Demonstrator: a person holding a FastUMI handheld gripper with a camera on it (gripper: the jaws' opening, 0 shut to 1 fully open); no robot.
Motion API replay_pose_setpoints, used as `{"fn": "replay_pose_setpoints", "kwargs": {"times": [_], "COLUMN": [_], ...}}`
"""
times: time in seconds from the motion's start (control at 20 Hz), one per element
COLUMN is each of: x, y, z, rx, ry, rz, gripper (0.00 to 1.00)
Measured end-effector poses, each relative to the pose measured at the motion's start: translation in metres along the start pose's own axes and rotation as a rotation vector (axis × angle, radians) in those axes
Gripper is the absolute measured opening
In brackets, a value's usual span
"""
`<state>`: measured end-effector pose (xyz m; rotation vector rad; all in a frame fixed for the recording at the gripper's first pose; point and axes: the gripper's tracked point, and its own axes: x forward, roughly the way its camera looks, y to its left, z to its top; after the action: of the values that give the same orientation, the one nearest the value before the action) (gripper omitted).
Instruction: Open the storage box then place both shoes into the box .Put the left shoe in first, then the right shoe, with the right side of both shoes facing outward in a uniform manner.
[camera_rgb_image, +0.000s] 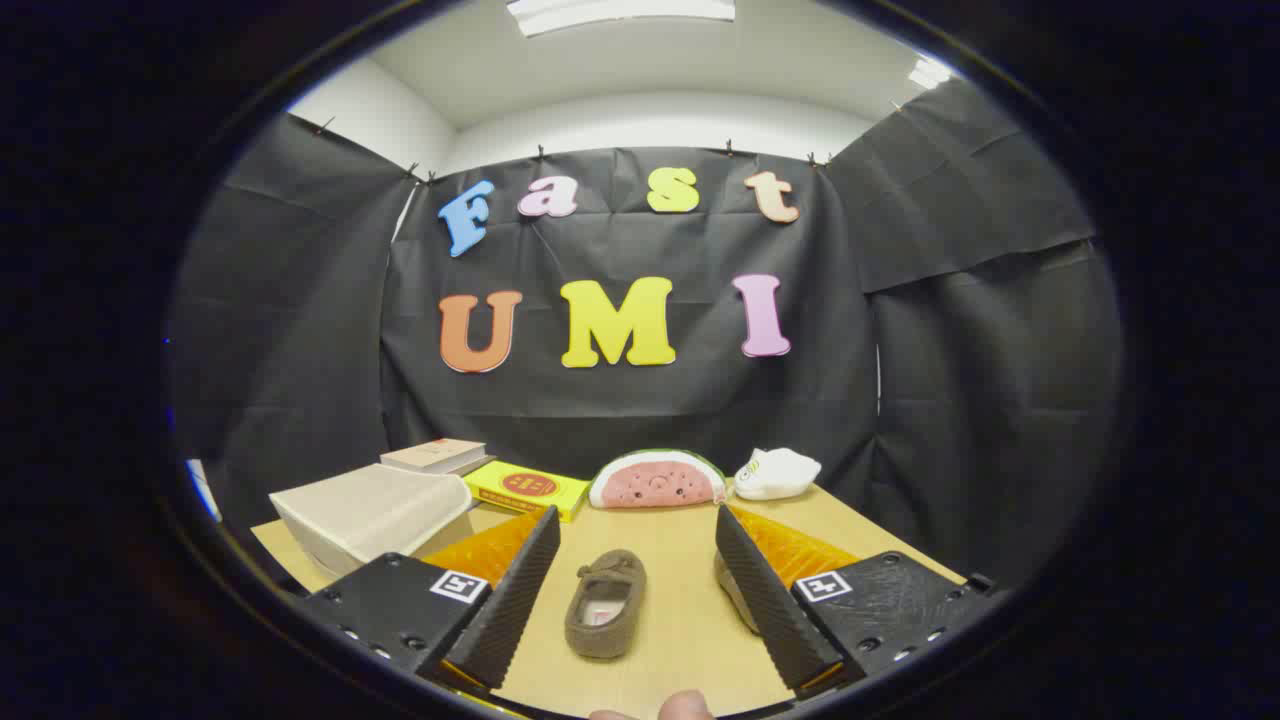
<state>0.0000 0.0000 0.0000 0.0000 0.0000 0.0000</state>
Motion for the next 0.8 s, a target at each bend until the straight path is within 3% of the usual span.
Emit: {"fn": "replay_pose_setpoints", "kwargs": {"times": [0.8], "x": [0.0044], "y": [0.008], "z": [-0.0028], "rx": [0.012], "ry": [0.008], "rz": [0.024], "gripper": [0.95]}}
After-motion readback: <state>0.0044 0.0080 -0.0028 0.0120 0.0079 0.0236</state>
